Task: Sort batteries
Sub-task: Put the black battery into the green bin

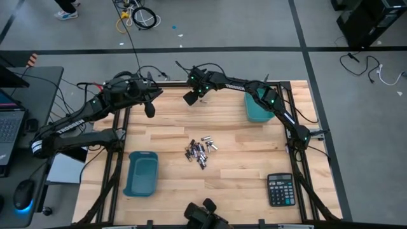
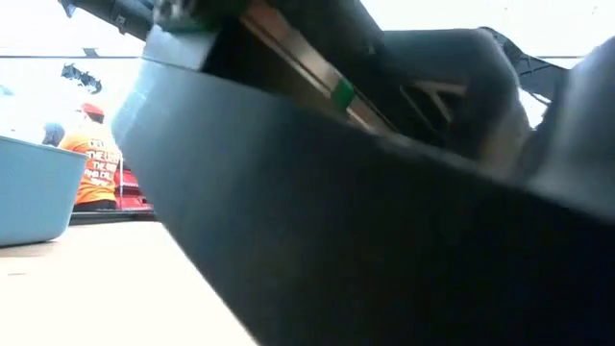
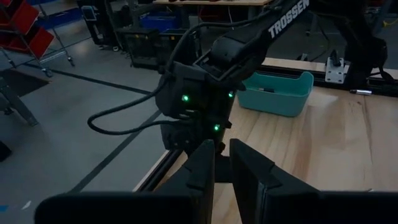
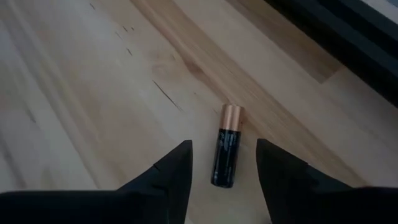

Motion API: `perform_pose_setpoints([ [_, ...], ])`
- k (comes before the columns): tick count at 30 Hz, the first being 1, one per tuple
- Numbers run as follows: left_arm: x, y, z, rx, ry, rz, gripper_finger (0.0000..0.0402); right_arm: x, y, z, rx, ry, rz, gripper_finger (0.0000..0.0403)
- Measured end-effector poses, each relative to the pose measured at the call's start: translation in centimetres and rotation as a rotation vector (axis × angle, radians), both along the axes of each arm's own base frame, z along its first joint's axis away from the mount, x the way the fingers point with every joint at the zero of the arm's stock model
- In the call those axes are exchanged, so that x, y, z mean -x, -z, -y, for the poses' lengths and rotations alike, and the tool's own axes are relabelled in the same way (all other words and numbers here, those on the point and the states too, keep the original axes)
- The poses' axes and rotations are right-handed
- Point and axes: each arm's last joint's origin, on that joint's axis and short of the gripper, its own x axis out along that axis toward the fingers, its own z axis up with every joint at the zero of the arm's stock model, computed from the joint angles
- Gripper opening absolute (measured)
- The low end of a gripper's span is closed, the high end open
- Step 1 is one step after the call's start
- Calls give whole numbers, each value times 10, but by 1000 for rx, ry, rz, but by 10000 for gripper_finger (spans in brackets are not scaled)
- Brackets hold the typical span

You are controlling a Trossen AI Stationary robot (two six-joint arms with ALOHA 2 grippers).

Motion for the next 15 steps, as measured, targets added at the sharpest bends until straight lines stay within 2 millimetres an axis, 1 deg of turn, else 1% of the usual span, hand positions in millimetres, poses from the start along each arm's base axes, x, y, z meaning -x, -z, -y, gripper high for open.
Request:
perform_pose_setpoints([
  [2, 0, 0, 0, -11, 3, -6, 51, 2, 1, 3, -15, -2, 2, 155],
  [6, 0, 0, 0, -17, 5, -9, 51, 4, 8, 7, -63, -12, -8, 148],
  [9, 0, 0, 0, -17, 5, -9, 51, 4, 5, 11, -85, -21, 3, 144],
  [15, 0, 0, 0, -20, 5, -12, 51, 2, 8, 13, -100, -35, 6, 135],
])
